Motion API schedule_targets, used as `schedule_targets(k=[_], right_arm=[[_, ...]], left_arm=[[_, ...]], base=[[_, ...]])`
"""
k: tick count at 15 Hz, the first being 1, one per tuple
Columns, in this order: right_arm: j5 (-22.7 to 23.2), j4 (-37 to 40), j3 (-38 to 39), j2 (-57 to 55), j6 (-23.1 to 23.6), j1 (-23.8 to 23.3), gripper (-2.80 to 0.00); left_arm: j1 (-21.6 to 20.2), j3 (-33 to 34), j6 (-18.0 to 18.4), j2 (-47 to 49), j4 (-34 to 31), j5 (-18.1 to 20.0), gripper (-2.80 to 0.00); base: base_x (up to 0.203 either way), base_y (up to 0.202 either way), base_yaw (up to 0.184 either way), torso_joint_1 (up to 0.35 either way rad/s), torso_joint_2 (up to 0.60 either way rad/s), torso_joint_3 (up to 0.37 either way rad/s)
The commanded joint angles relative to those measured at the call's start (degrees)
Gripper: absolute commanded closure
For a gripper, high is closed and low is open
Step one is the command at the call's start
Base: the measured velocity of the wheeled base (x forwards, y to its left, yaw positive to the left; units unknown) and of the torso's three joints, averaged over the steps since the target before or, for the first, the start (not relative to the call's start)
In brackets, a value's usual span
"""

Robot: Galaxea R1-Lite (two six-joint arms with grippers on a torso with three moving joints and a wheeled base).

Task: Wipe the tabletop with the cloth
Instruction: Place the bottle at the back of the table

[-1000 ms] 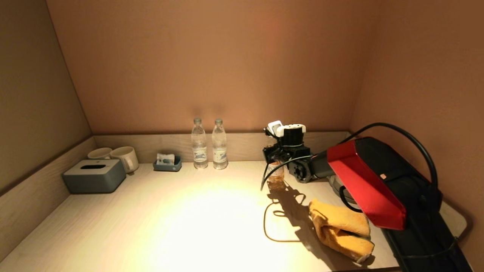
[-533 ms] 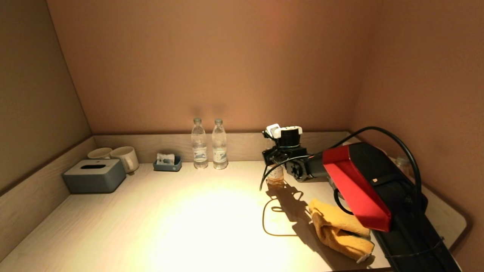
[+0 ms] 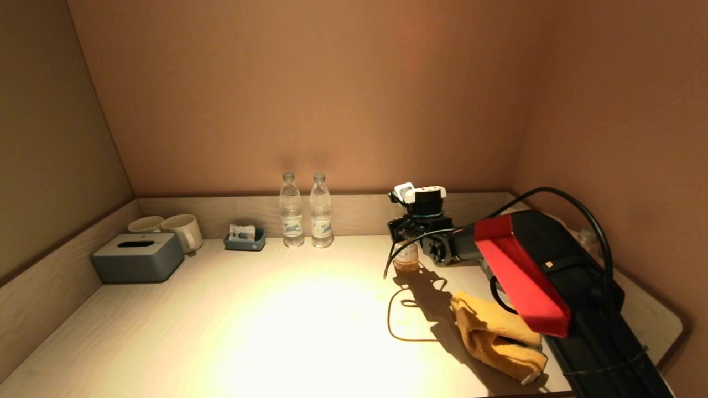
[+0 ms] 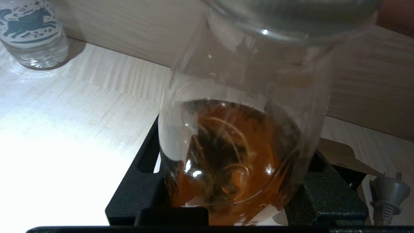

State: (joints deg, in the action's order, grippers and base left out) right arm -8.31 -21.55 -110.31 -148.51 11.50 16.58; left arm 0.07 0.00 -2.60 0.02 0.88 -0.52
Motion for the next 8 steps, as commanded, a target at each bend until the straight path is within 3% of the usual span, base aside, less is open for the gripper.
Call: schedule_targets(k=[1,8], right_arm=[[-0.04,-2.53,0.01,-0.21,0.02,-0.14,0.00],[0.05,-4.02,0.01,-0.91,-0.07,-0.14,0.00]], left_arm=[[0.01,0.00,-0.04,-0.02,0.00,-0.01,0.00],[0.01,0.00,-0.04,-0.02,0.00,-0.01,0.00]], base=[[0.000,0.000,0.000,0.000,0.00,0.000],[0.000,0.000,0.000,0.000,0.00,0.000]])
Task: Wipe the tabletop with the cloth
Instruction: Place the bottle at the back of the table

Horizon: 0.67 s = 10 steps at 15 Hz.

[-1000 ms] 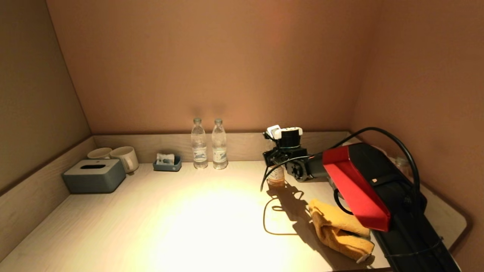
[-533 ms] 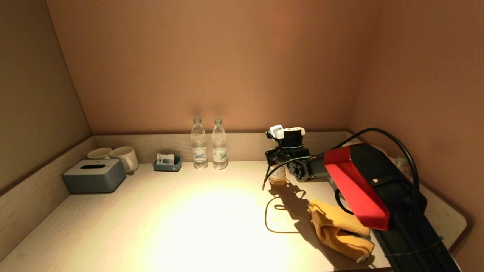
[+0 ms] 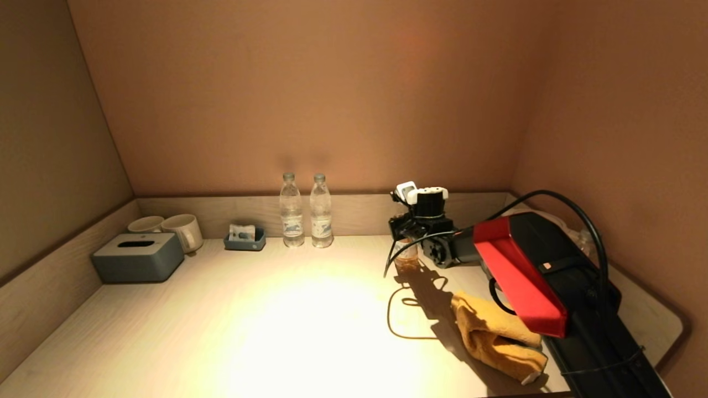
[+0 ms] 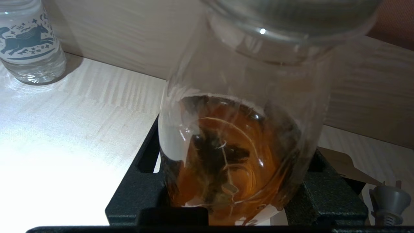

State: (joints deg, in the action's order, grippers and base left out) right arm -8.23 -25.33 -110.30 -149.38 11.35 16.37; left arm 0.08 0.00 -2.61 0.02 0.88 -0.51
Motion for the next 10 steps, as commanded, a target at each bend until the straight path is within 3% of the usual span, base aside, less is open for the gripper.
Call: schedule_targets(k=[1,5,10], right_arm=[[-0.03,-0.24,0.00,-0.04,0.08,0.06,0.00],[0.14,-0.24,0.00,-0.60,-3.47,-0.02,0.00],[0.49,-0.33,0.00,-1.00,-4.23,-0.38,0.00]], left_arm=[[0.01,0.00,-0.03,-0.02,0.00,-0.02,0.00],[0.01,0.00,-0.03,-0.02,0.00,-0.02,0.00],[0.01,0.00,-0.03,-0.02,0.00,-0.02,0.00]], base=[[0.000,0.000,0.000,0.000,0.00,0.000],[0.000,0.000,0.000,0.000,0.00,0.000],[0.000,0.000,0.000,0.000,0.00,0.000]])
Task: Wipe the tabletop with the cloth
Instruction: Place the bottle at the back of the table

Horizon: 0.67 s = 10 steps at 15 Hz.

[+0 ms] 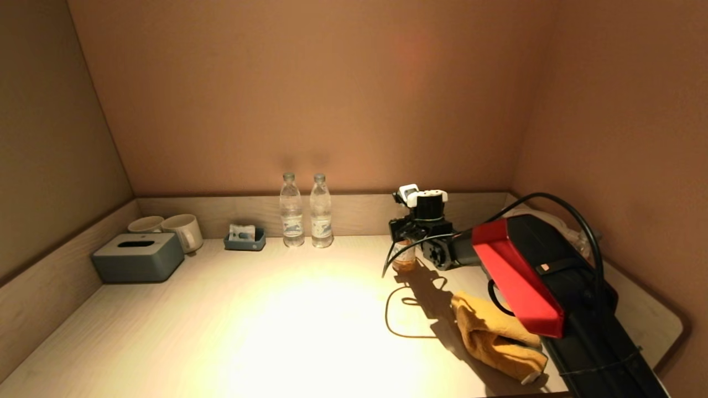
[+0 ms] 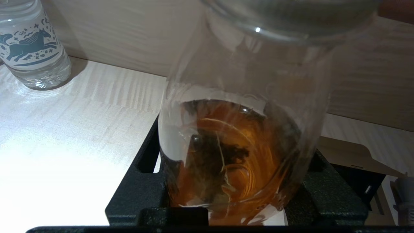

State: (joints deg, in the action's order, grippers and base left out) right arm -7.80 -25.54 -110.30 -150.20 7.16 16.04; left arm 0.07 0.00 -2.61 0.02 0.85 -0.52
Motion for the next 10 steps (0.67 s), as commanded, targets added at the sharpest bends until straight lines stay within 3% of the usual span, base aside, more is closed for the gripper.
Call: schedule_targets(k=[1,10], right_arm=[[0.07,-0.21,0.00,-0.27,-0.04,-0.05,0.00],[0.07,-0.56,0.00,-0.71,0.05,-0.05,0.00]], left_arm=[[0.01,0.00,-0.03,-0.02,0.03,0.00,0.00],[0.01,0.00,-0.03,-0.02,0.03,0.00,0.00]], base=[[0.000,0.000,0.000,0.000,0.00,0.000],[0.000,0.000,0.000,0.000,0.00,0.000]])
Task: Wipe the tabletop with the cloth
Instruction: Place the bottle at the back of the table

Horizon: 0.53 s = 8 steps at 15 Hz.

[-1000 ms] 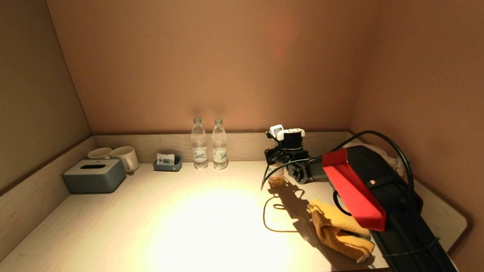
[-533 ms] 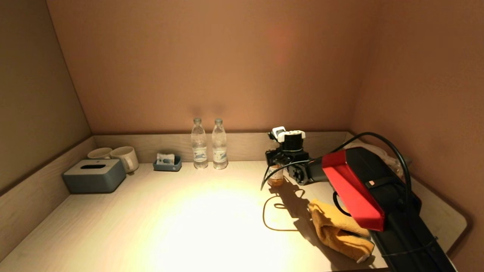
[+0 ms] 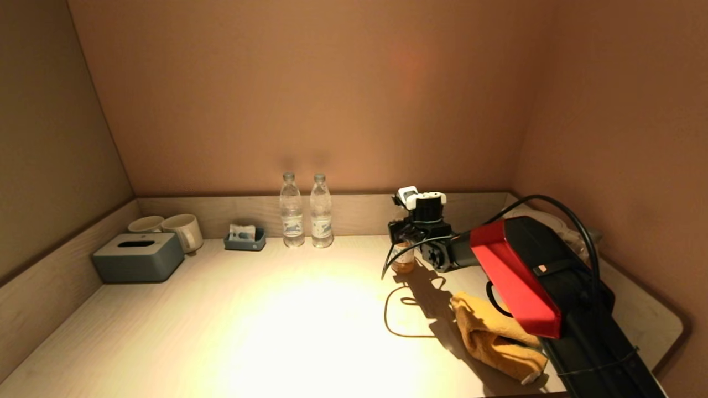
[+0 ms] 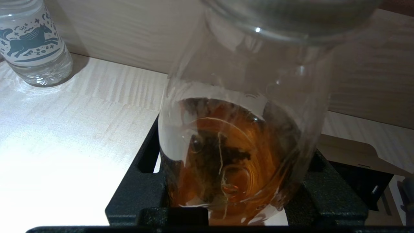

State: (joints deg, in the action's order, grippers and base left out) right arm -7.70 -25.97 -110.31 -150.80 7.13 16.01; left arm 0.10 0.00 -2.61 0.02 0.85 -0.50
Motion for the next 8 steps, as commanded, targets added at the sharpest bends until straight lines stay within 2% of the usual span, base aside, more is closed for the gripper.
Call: schedule_targets(k=[1,5,6,8], right_arm=[[-0.03,-0.23,0.01,-0.20,0.08,-0.01,0.00],[-0.04,-0.24,0.01,-0.38,0.08,-0.01,0.00],[-0.12,-0.66,0.01,-0.46,0.08,-0.01,-2.80],[-0.12,-0.93,0.01,-0.64,0.16,-0.01,-2.80]], left_arm=[[-0.01,0.00,-0.03,-0.02,0.03,-0.03,0.00],[-0.01,0.00,-0.03,-0.02,0.03,-0.03,0.00],[-0.01,0.00,-0.03,-0.02,0.03,-0.03,0.00],[-0.01,0.00,-0.03,-0.02,0.03,-0.03,0.00]], base=[[0.000,0.000,0.000,0.000,0.00,0.000],[0.000,0.000,0.000,0.000,0.00,0.000],[0.000,0.000,0.000,0.000,0.00,0.000],[0.000,0.000,0.000,0.000,0.00,0.000]])
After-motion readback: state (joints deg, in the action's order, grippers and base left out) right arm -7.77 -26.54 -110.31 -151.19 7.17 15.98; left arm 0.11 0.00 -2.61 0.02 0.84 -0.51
